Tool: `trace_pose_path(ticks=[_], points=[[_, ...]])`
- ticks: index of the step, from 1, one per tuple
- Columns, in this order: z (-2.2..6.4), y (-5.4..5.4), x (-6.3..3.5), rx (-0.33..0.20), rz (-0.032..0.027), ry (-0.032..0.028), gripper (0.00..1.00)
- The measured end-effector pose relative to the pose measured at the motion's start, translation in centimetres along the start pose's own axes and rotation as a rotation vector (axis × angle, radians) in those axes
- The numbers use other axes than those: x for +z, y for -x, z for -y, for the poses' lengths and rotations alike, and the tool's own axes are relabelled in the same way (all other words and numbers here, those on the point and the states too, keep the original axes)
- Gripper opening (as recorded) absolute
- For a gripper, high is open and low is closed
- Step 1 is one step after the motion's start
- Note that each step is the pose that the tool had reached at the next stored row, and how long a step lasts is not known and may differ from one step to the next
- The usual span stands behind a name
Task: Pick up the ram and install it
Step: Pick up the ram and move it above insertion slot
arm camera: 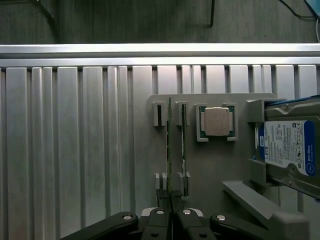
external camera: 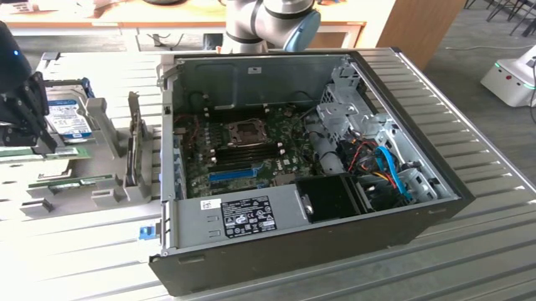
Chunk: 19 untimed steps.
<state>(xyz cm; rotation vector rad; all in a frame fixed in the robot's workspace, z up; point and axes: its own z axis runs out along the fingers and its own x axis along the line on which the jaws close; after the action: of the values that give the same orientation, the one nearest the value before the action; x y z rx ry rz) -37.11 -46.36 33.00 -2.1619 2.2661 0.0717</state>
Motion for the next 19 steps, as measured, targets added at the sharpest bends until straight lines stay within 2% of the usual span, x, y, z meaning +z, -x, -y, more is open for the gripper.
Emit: trace_pose_path(ticks=[19], points=[[0.08, 0.1, -3.46, 0.0, 0.0, 0.0006, 0.12]])
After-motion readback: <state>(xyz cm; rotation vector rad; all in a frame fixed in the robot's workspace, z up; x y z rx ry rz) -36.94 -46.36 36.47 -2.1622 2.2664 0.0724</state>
